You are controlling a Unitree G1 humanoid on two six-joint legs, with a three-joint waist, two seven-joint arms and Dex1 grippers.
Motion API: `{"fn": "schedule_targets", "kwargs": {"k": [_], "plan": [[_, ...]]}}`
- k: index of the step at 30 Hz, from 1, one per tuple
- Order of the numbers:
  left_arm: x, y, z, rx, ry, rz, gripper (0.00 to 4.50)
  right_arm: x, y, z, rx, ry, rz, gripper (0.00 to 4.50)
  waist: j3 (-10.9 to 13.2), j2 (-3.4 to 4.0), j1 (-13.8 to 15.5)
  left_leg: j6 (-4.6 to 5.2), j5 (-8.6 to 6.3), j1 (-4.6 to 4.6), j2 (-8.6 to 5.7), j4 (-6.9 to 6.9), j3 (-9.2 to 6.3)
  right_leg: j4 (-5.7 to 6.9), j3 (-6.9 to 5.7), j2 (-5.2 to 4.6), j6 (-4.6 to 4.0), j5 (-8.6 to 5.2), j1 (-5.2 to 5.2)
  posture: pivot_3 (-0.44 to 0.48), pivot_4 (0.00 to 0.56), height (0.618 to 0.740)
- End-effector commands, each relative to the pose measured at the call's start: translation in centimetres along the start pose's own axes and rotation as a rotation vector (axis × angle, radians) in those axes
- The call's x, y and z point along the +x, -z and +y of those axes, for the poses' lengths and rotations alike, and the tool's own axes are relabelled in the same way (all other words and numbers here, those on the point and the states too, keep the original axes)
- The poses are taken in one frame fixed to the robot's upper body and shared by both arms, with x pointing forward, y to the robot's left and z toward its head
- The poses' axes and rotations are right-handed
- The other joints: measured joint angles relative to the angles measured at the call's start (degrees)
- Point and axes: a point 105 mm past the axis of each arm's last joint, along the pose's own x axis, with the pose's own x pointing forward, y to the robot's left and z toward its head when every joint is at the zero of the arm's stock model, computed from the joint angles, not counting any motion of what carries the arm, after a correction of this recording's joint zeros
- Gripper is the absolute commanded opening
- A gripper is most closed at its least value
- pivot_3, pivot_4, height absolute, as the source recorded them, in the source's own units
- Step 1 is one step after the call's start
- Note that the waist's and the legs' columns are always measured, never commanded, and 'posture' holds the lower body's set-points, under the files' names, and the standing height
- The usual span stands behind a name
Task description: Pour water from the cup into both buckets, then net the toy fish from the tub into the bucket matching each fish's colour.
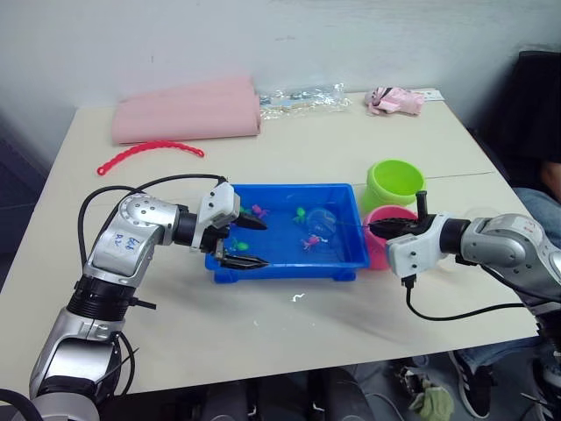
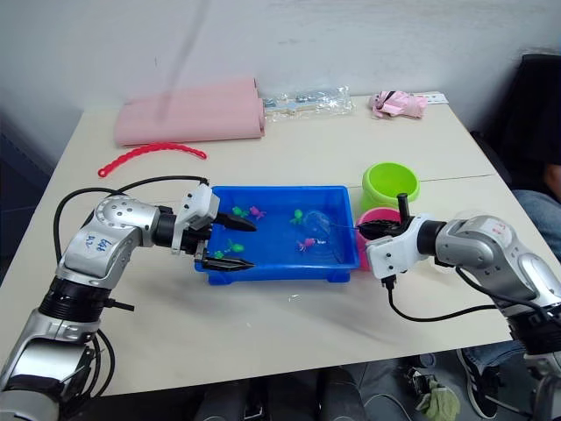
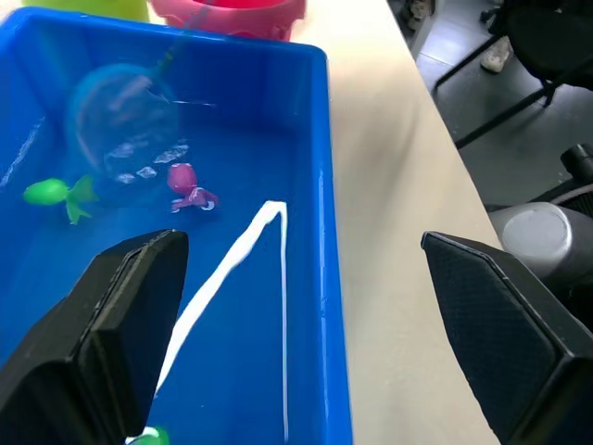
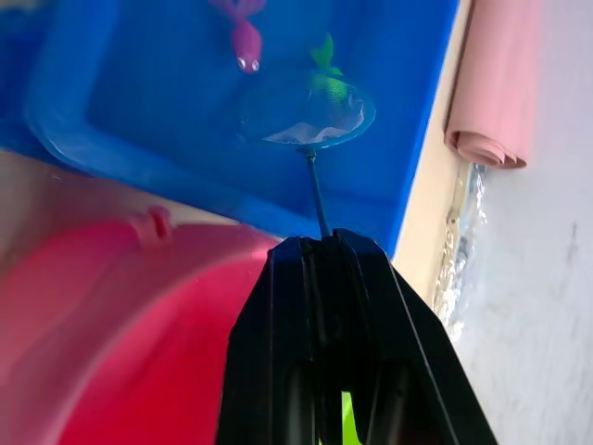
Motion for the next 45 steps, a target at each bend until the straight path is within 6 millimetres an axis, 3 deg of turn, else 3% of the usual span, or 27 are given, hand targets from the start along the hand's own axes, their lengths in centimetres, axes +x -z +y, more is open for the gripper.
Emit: {"fn": "schedule_targets", "kwargs": {"k": [1,7,15,20,28,35,38,45], "plan": [[-0.8,-1.1,0.0,0.044,-0.018,-0.024,4.40,0.0,-1.6,0.4,0.125,0.002,-0.069,0.00,0.0,0.00,0.1,0.00,0.00,0.00,0.00,-0.01,-0.01,0.00,0.00,0.00,0.00,0.00,0.00,0.000,0.150,0.738],[-1.0,-1.1,0.3,0.050,-0.023,-0.019,4.40,-0.2,-2.9,0.9,0.432,0.007,-0.108,0.00,0.0,0.00,0.1,0.00,0.00,-0.01,-0.02,0.02,-0.04,0.00,-0.01,-0.01,0.00,0.00,0.02,0.000,0.150,0.738],[-1.2,-1.3,0.8,0.065,-0.027,-0.020,4.40,-1.2,-4.5,0.8,1.053,-0.010,-0.186,0.00,0.0,0.00,0.2,0.01,-0.01,-0.03,-0.02,0.00,-0.13,-0.01,-0.05,-0.02,-0.01,0.00,0.03,0.000,0.150,0.738],[-1.0,-1.7,1.4,0.069,-0.028,-0.044,4.40,-3.0,-4.9,0.2,1.211,0.008,-0.182,0.00,0.0,0.00,0.4,0.03,-0.02,-0.06,-0.04,0.01,-0.19,-0.03,-0.10,-0.05,-0.01,0.00,0.04,0.000,0.150,0.738],[0.8,-3.9,0.9,0.048,0.057,-0.162,4.40,-8.8,-3.7,-2.1,1.204,0.290,-0.088,0.00,0.0,-0.01,1.1,0.08,-0.05,-0.10,-0.14,-0.03,-0.21,-0.10,-0.14,-0.04,0.00,0.01,0.05,0.000,0.150,0.738],[2.5,-4.9,0.9,0.076,0.147,-0.181,4.40,-14.7,-2.1,-1.5,1.061,0.405,0.200,0.00,0.0,-0.05,1.8,0.09,-0.06,-0.06,-0.27,0.00,-0.23,-0.34,-0.13,-0.04,0.01,0.01,0.13,0.000,0.150,0.738],[3.1,-5.2,1.2,0.086,0.163,-0.188,4.40,-15.8,-1.5,-1.4,0.881,0.412,0.312,0.00,0.0,-0.06,1.6,0.09,-0.06,-0.05,-0.33,0.00,-0.25,-0.37,-0.16,-0.03,0.02,0.02,0.15,0.000,0.150,0.738],[4.1,-5.8,1.6,0.113,0.193,-0.206,4.40,-15.8,-1.1,-0.1,0.134,0.226,0.493,0.00,0.0,-0.06,1.4,0.06,-0.04,-0.04,-0.33,-0.03,-0.17,-0.39,-0.14,0.02,0.04,0.02,0.13,0.000,0.150,0.738]]}}
